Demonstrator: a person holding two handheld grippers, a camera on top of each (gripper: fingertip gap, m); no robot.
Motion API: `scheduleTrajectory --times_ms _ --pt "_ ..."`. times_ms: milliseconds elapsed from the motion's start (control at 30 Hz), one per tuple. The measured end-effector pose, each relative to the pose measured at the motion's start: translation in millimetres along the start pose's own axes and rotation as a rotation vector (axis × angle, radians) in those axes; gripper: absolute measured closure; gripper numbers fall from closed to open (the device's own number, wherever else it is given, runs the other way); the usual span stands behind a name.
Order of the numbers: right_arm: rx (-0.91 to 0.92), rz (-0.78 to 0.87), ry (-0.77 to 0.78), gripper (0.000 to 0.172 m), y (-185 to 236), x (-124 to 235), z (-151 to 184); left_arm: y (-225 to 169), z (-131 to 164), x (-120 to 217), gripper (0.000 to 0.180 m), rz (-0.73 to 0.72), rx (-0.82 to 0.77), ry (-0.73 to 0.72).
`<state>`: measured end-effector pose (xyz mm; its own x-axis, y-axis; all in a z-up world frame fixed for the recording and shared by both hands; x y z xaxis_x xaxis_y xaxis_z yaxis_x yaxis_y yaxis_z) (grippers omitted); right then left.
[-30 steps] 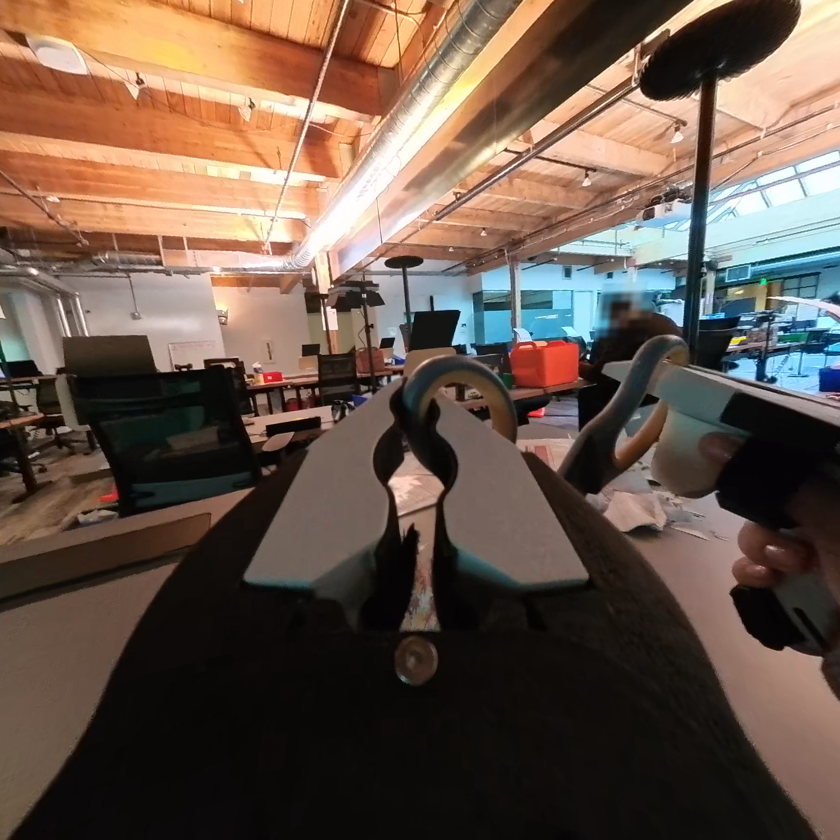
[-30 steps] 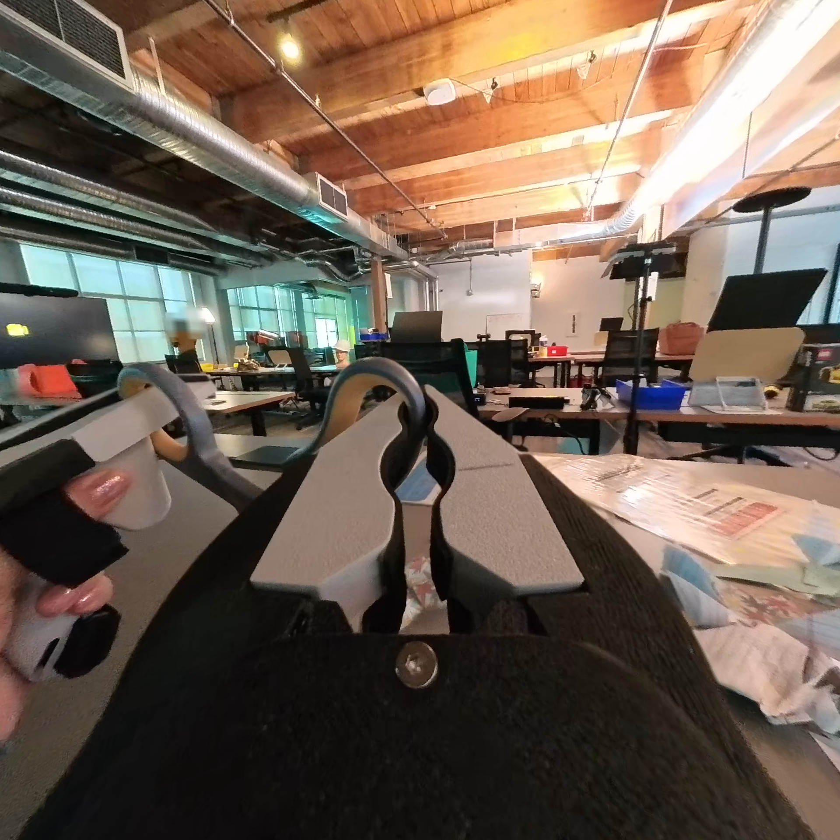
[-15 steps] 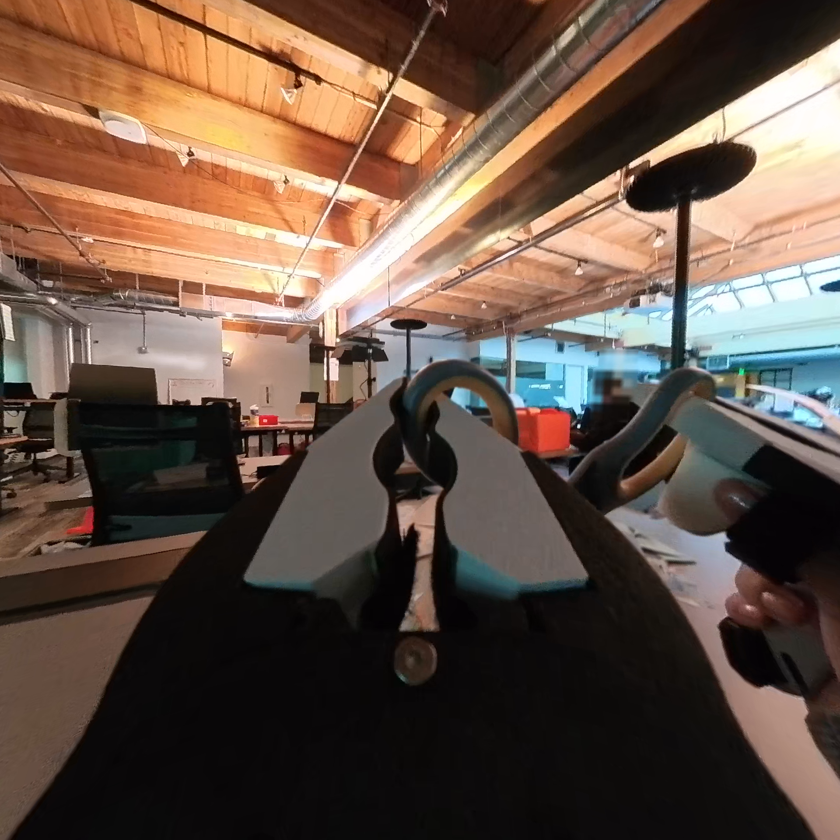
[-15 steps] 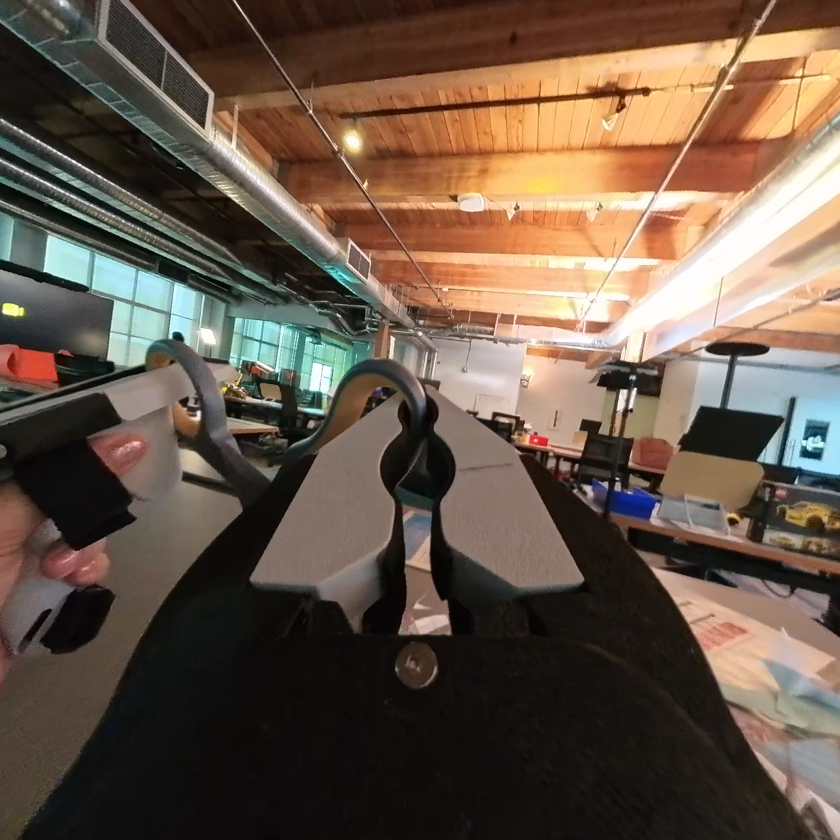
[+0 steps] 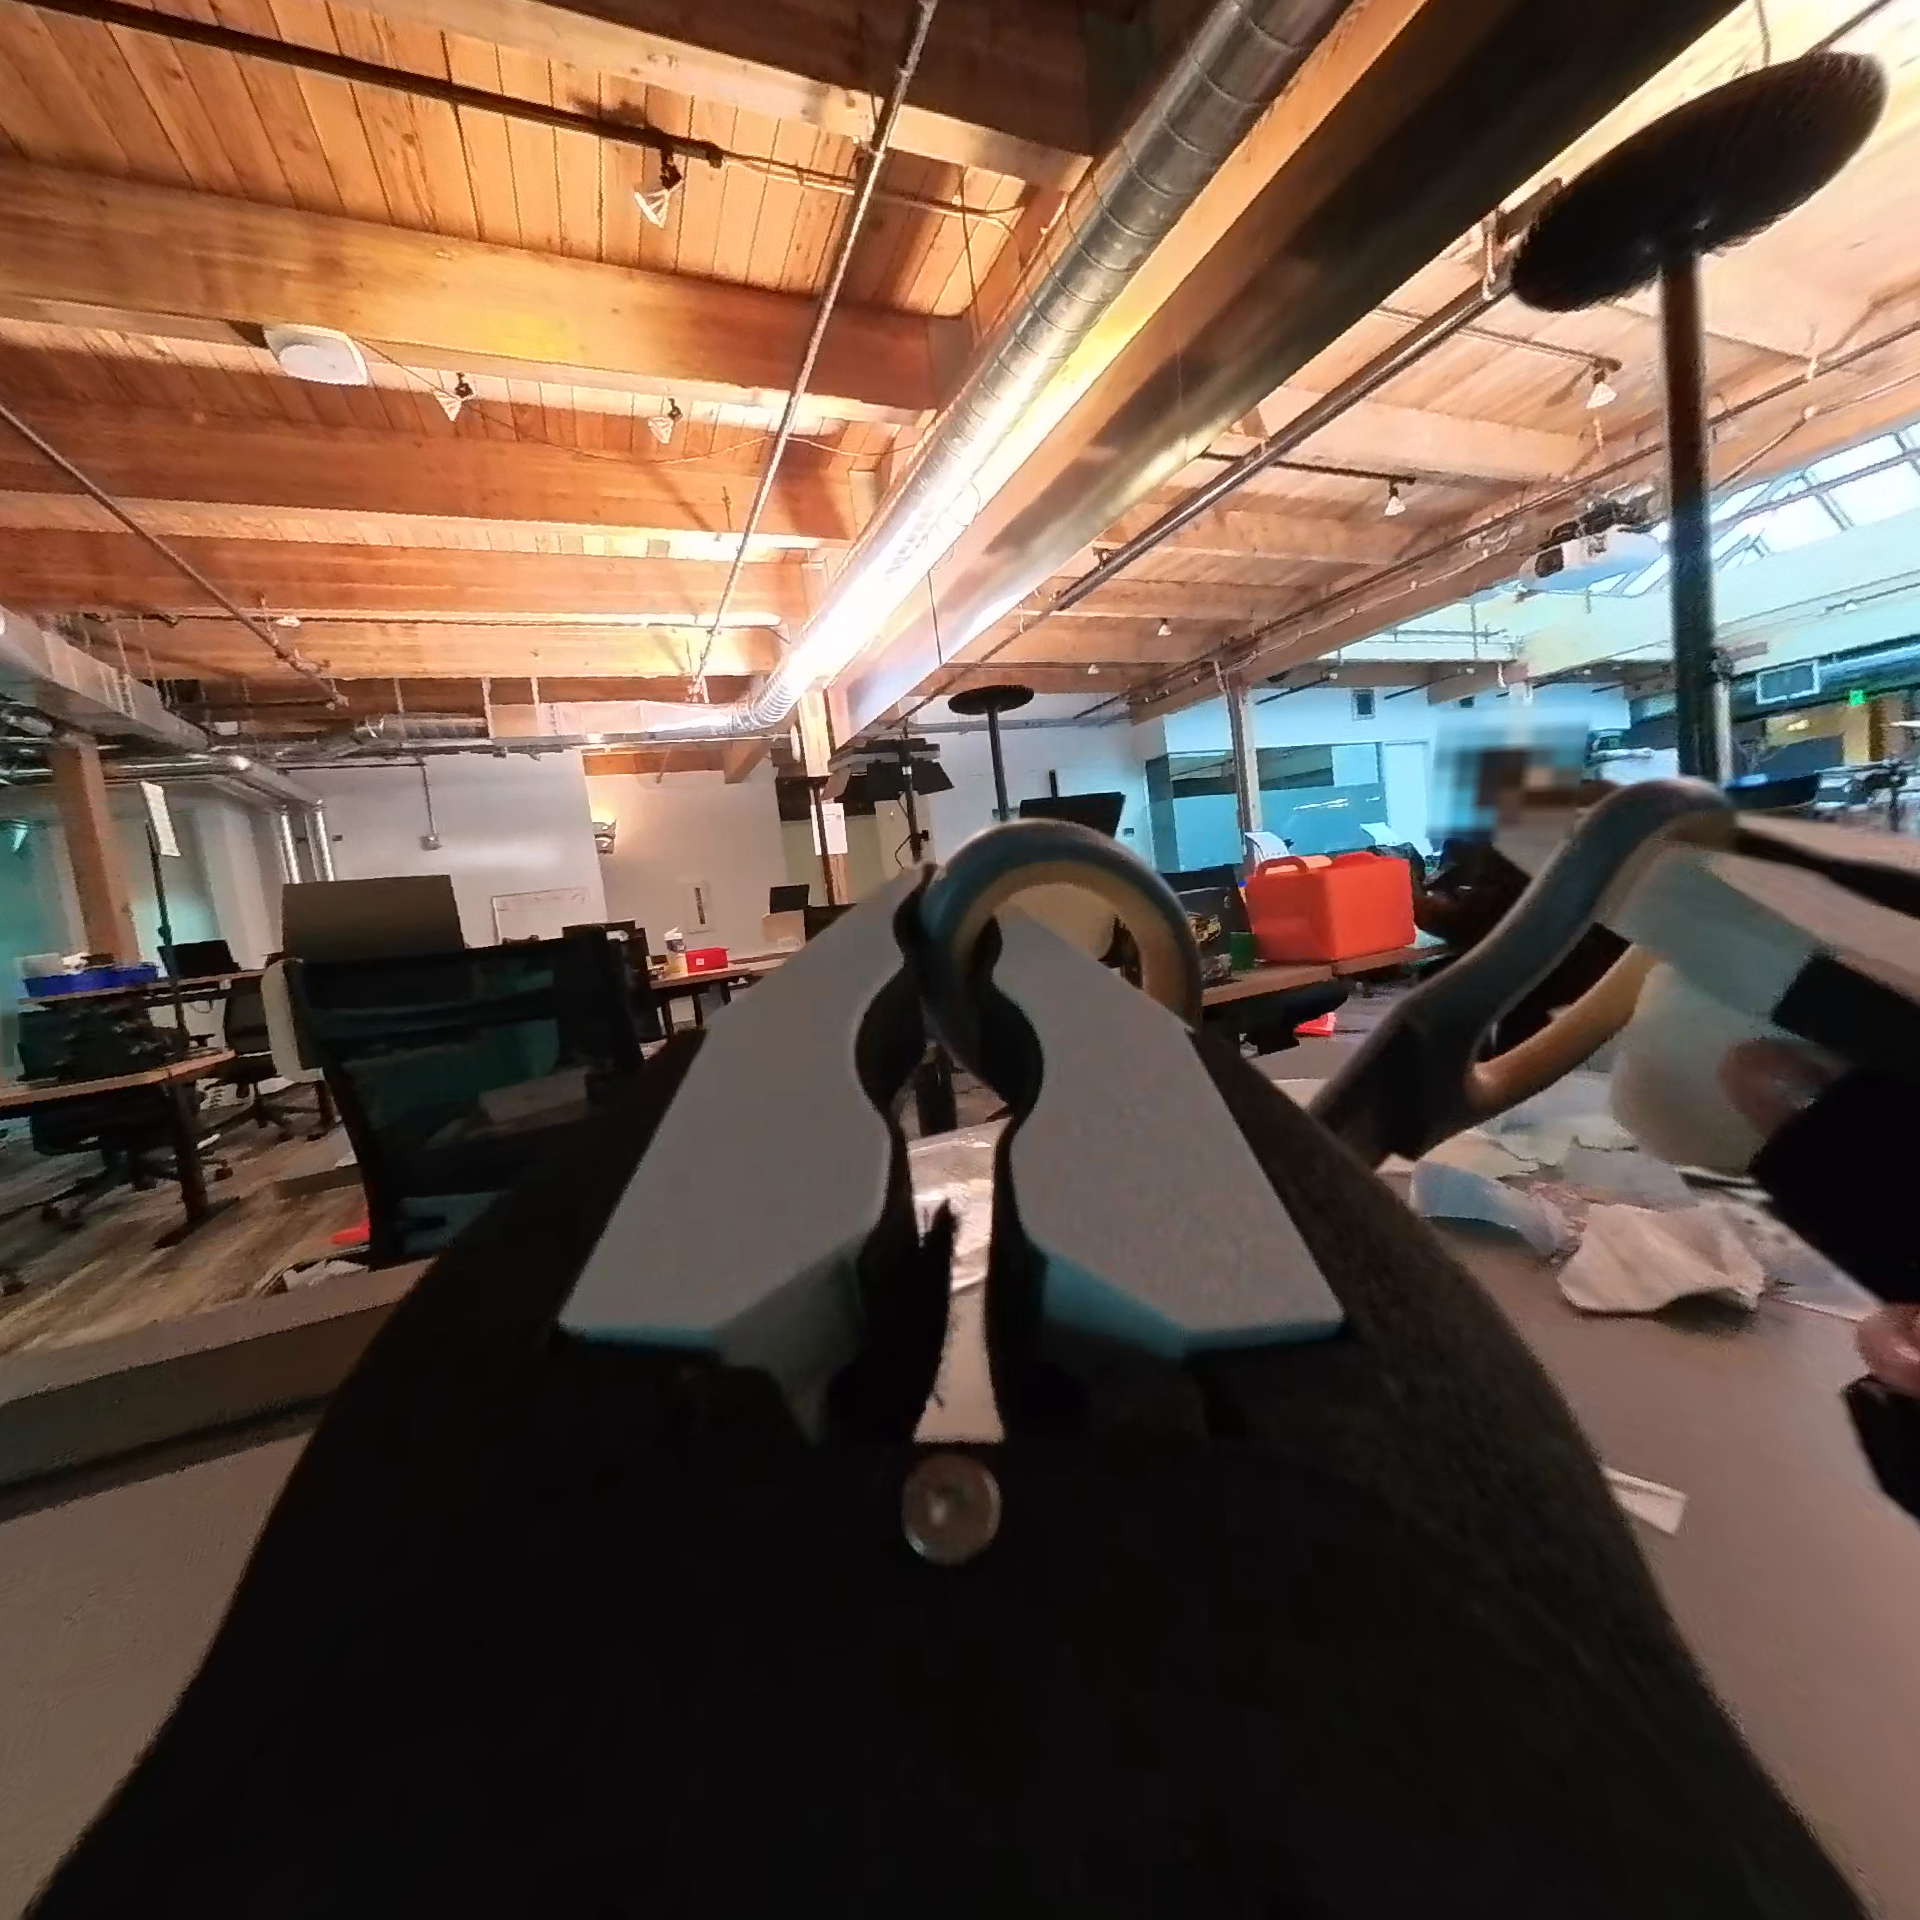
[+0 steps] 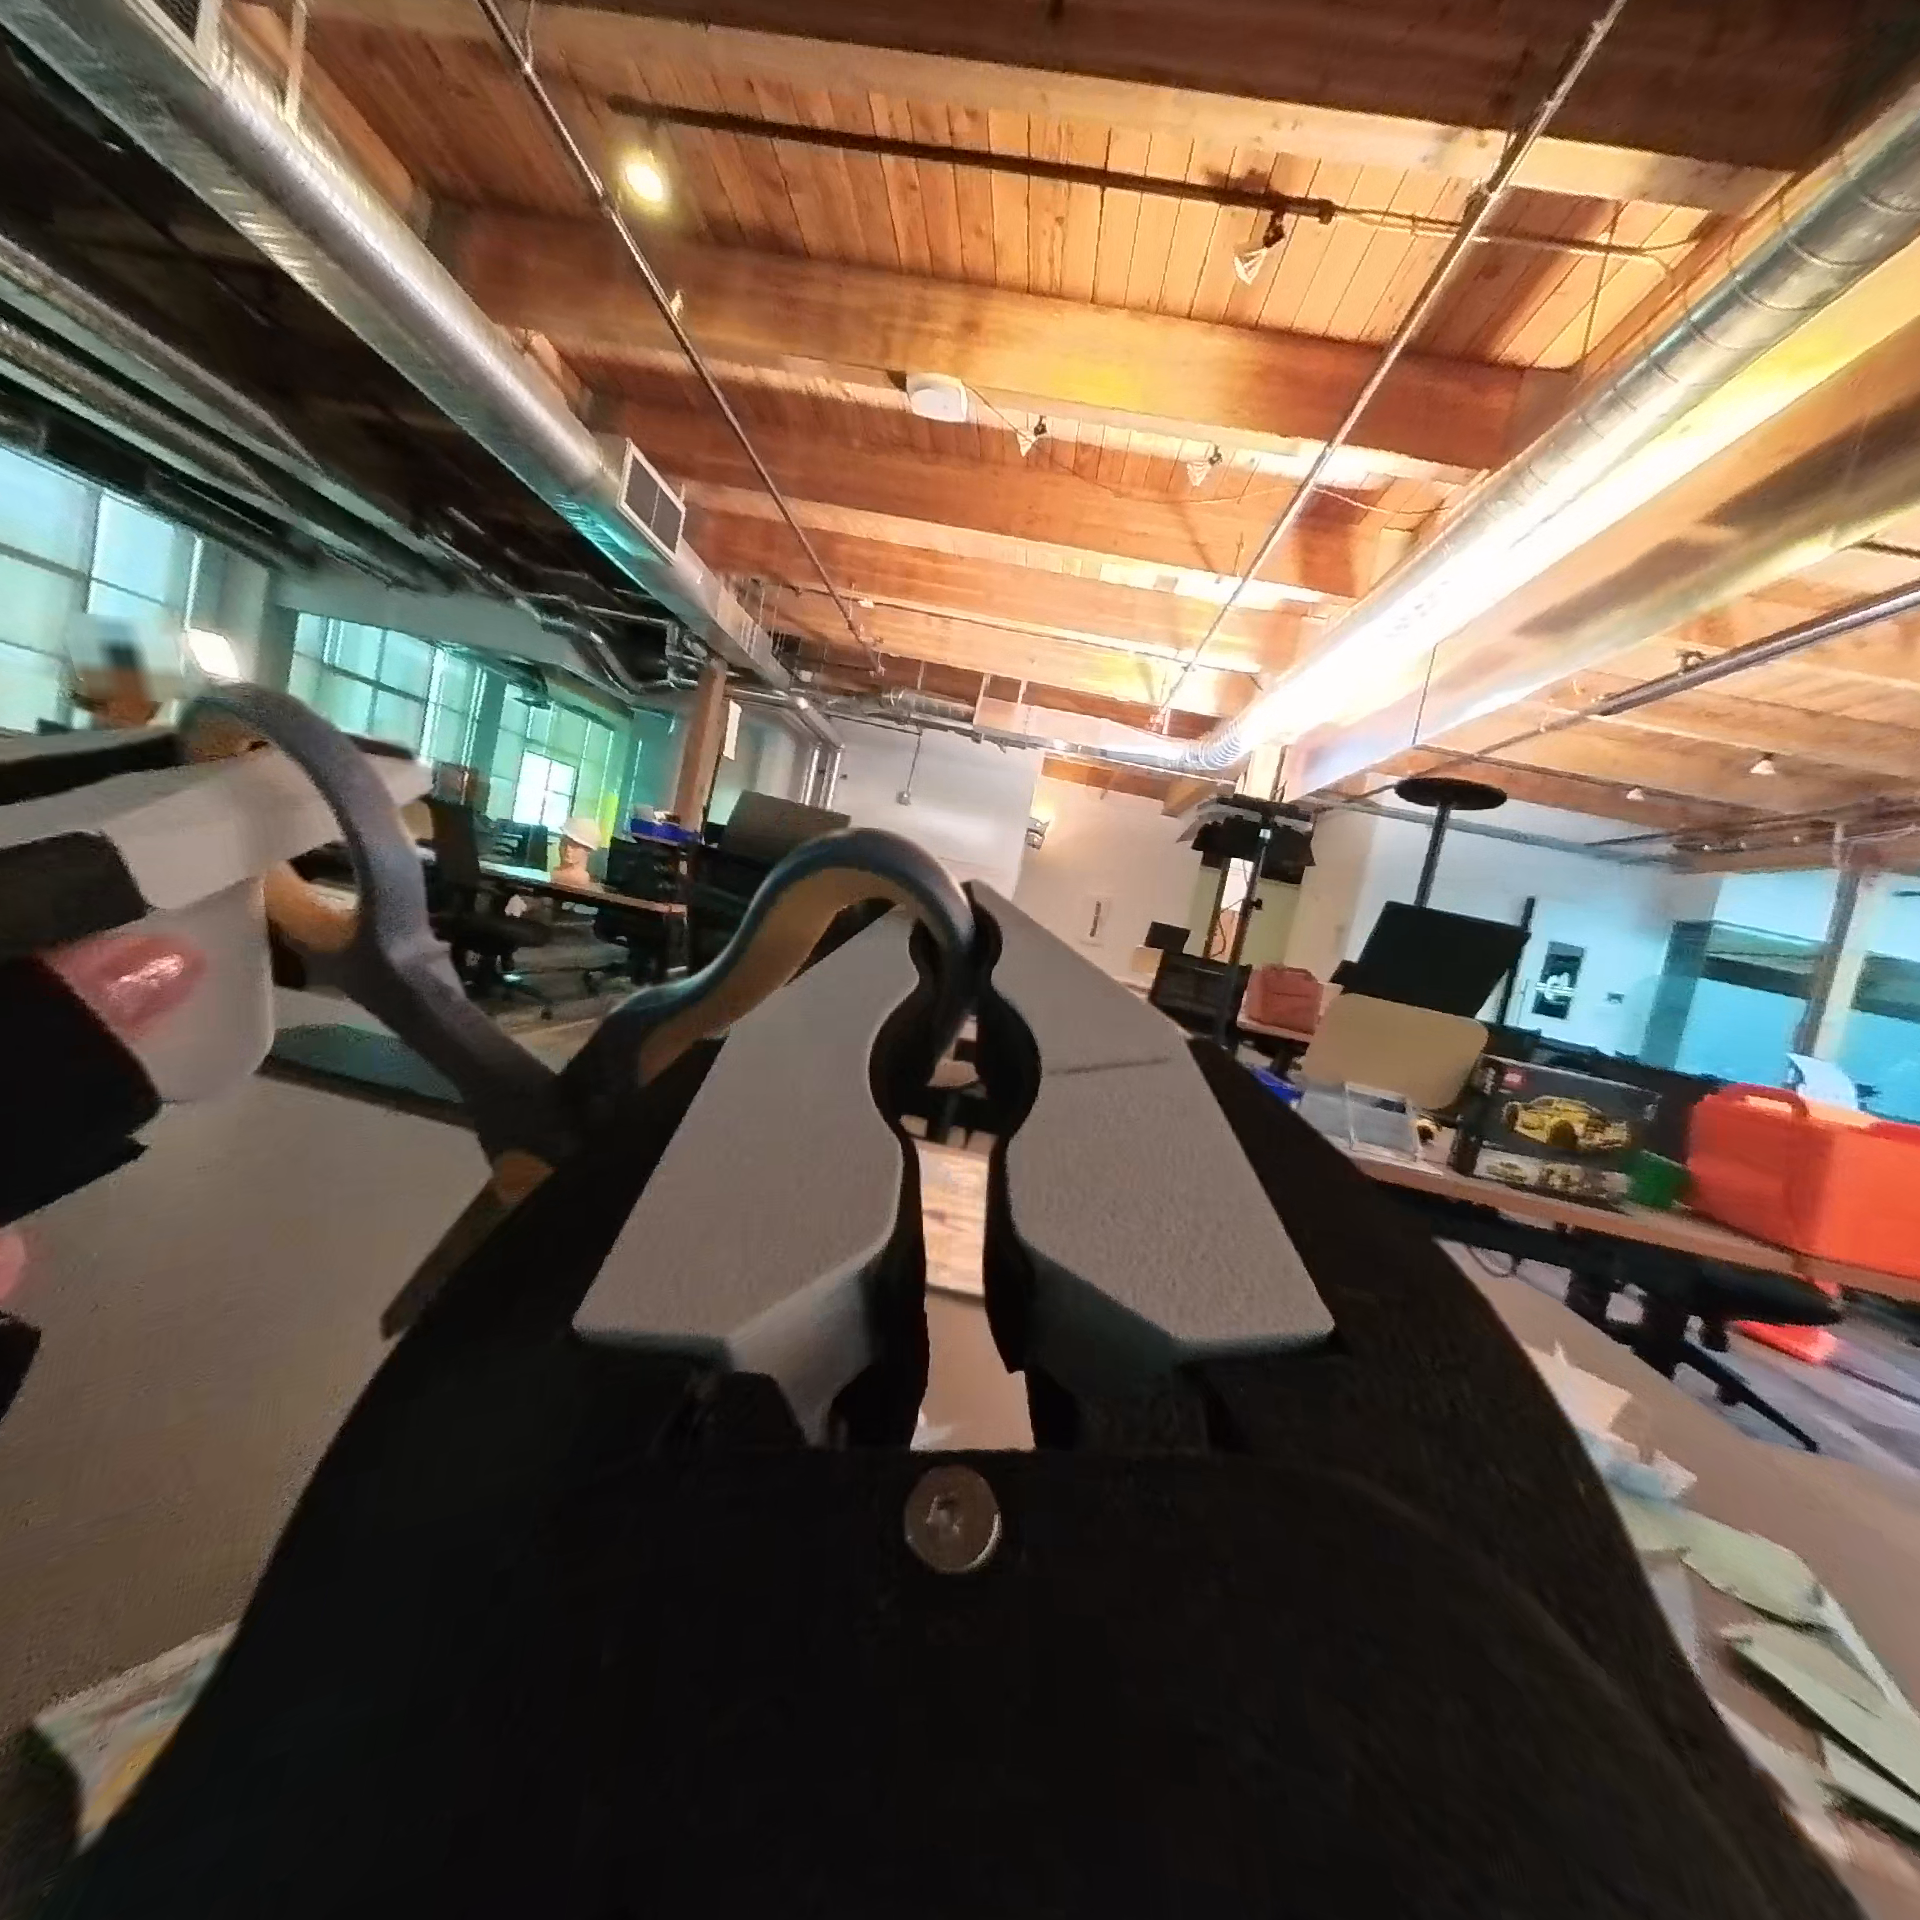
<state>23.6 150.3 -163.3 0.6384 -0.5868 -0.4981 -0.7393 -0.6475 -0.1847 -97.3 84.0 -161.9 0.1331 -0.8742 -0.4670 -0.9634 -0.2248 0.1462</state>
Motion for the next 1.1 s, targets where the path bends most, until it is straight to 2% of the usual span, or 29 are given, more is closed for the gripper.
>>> scheduleTrajectory --times_ms 300,533,700,900,1100 --pt "-0.035 0.068 0.02 0.172 -3.6 -12.9 9.4 4.4 38.9 -29.4 0.18 0.053 0.029 0.054" --pt "-0.093 0.075 0.075 0.172 -10.2 -11.8 24.2 -0.1 42.7 -35.2 0.18 0.058 -0.026 0.068" --pt "-0.069 0.027 0.105 0.172 1.5 -10.0 30.6 8.9 48.3 -31.7 0.18 0.022 -0.035 0.088" --pt "-0.028 0.002 0.101 0.172 12.5 -8.8 28.0 16.5 50.9 -28.0 0.18 -0.006 0.04 0.099" --pt "-0.071 -0.021 0.077 0.172 12.4 -9.3 20.2 12.3 49.4 -29.2 0.18 0.018 0.075 0.102"
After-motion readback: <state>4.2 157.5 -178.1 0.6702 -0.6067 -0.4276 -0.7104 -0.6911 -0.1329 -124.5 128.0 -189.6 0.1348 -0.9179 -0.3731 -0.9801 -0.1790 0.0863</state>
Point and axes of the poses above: each gripper's, where its closed fingertips meet, x back along the fingers, z out of its underside, y = z × x across the jaws, the point moved 3 cm from there along x, back along the fingers, and after that the axes turned 3 degrees about z, right-handed, at the moved point
